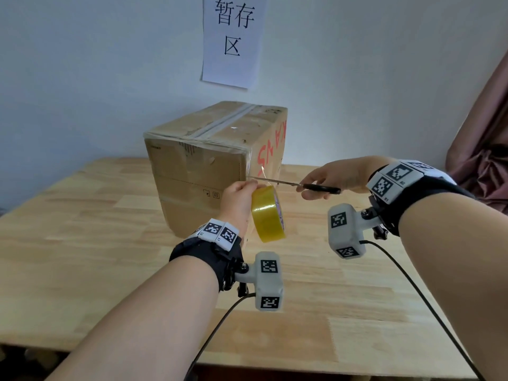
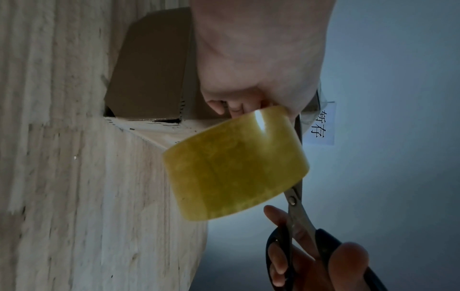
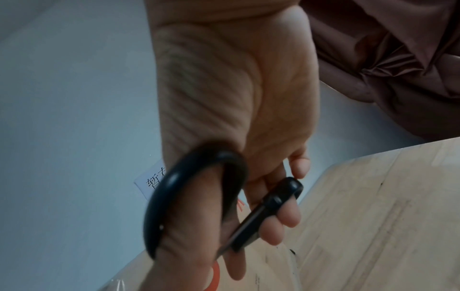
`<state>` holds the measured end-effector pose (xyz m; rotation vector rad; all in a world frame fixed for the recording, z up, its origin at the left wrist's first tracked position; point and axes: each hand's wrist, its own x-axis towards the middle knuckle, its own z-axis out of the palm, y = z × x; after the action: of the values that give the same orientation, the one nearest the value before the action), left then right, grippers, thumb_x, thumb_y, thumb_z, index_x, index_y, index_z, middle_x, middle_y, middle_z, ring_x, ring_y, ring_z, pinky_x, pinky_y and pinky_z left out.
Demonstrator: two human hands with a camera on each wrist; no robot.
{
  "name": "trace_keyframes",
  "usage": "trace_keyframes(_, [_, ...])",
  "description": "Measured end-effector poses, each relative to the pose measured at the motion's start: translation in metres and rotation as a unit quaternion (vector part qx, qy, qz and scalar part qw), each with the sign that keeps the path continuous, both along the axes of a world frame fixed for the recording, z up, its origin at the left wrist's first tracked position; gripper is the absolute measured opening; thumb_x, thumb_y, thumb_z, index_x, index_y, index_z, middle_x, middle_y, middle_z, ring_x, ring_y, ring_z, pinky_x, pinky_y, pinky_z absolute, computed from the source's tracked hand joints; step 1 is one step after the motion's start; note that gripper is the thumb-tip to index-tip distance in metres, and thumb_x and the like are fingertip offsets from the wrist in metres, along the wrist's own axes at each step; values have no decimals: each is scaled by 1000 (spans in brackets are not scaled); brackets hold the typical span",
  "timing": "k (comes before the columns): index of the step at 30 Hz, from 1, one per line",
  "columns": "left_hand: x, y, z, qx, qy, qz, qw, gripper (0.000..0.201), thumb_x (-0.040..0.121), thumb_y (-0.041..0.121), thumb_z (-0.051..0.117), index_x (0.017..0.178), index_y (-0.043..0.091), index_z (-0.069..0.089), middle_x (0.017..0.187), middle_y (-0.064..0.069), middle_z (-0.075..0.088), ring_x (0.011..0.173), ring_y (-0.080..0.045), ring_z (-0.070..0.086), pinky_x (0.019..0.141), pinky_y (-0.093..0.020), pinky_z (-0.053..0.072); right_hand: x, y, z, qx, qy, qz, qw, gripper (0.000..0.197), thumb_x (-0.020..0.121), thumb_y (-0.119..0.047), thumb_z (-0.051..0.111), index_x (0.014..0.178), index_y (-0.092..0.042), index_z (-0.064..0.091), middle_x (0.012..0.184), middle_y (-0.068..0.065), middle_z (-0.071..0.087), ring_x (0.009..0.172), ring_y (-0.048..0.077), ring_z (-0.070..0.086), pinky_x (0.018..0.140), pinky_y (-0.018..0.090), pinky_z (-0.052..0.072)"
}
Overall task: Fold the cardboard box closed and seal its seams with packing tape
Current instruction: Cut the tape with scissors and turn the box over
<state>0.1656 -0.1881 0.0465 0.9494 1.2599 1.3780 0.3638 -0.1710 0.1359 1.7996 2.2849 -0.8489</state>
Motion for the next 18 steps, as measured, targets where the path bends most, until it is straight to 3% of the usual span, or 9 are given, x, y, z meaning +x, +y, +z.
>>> trace_keyframes(2, [-3, 0, 2, 1, 4, -5, 1000, 12, 91, 17, 59, 93, 12, 69, 87, -1, 67, 76, -15, 62, 56, -23, 47, -4, 0, 4, -4, -6, 12, 1000, 57, 73, -63, 65, 122, -35, 58, 103, 5, 62, 92, 16, 52, 92, 33, 41])
trace_keyframes(5, [-6, 1, 3, -2, 15, 2, 1000, 12, 89, 16, 61, 96, 9, 67, 79, 0, 64, 66, -10, 59, 43, -14, 43, -11, 1, 10, 3, -23, 33, 999, 65, 66, -65, 61, 123, -34, 59, 110, 7, 64, 90, 16, 54, 97, 35, 41])
trace_keyframes(10, [-9, 1, 3, -8, 19, -15, 1000, 17, 89, 17, 62, 100, 5, 66, 77, -2, 65, 55, -7, 62, 43, -15, 44, -15, 7, 18, 9, -23, 33, 999, 52, 72, -60, 66, 117, -34, 65, 86, -1, 62, 78, 13, 53, 94, 31, 39])
trace_keyframes(13, [-9, 1, 3, -13, 13, -26, 1000, 20, 90, 16, 60, 104, 2, 65, 78, -3, 65, 56, -6, 62, 41, -14, 44, -15, 8, 21, 18, -42, 42, 998, 47, 73, -61, 66, 114, -38, 66, 88, -3, 66, 77, 10, 57, 98, 34, 38])
trace_keyframes(18, [-11, 2, 4, -29, 24, -23, 999, 22, 92, 15, 56, 105, 1, 66, 77, -4, 64, 60, -11, 59, 41, -13, 43, -20, 12, 23, 48, -84, 62, 993, 51, 61, -71, 67, 105, -45, 67, 82, -6, 70, 77, 8, 62, 88, 28, 42])
